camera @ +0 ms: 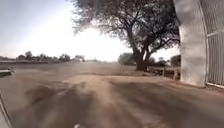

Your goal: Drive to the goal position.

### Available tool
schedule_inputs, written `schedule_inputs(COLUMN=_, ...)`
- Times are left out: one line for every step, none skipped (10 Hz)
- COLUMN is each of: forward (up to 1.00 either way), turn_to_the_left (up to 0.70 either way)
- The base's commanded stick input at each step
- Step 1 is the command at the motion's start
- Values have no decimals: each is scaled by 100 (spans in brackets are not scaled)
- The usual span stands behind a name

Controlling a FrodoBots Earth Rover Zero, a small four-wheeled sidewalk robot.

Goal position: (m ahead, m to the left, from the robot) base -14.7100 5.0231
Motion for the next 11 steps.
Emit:
schedule_inputs(forward=70, turn_to_the_left=0)
schedule_inputs(forward=70, turn_to_the_left=0)
schedule_inputs(forward=70, turn_to_the_left=0)
schedule_inputs(forward=70, turn_to_the_left=0)
schedule_inputs(forward=70, turn_to_the_left=0)
schedule_inputs(forward=70, turn_to_the_left=0)
schedule_inputs(forward=70, turn_to_the_left=0)
schedule_inputs(forward=70, turn_to_the_left=0)
schedule_inputs(forward=70, turn_to_the_left=0)
schedule_inputs(forward=70, turn_to_the_left=0)
schedule_inputs(forward=70, turn_to_the_left=0)
